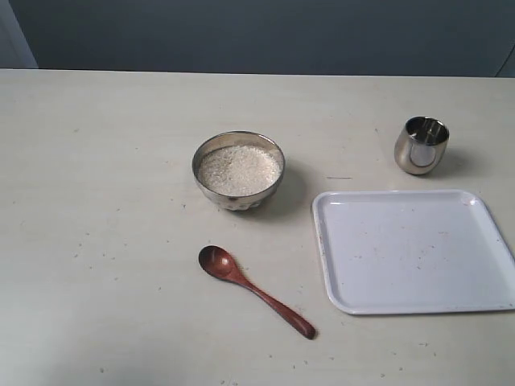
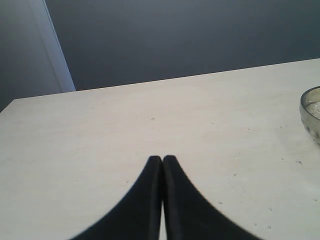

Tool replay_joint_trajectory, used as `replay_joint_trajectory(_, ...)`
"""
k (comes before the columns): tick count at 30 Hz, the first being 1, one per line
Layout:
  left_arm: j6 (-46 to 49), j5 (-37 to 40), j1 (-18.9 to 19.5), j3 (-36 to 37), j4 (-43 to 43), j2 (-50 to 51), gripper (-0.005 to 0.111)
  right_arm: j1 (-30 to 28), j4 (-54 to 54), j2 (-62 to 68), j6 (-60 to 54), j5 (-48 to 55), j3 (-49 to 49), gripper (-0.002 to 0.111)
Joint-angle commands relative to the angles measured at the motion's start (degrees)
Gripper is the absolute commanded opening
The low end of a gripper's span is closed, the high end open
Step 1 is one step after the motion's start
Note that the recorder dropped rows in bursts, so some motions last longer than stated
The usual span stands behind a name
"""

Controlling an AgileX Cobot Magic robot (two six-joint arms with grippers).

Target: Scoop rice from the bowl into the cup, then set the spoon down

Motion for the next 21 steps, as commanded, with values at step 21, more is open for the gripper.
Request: replay_joint_trajectory(21,-0.37,-0.08,-0.23,-0.23,0.07,-0.25,0.0,4.12,-28.83,8.92,9.82,23.41,-24.36,0.0)
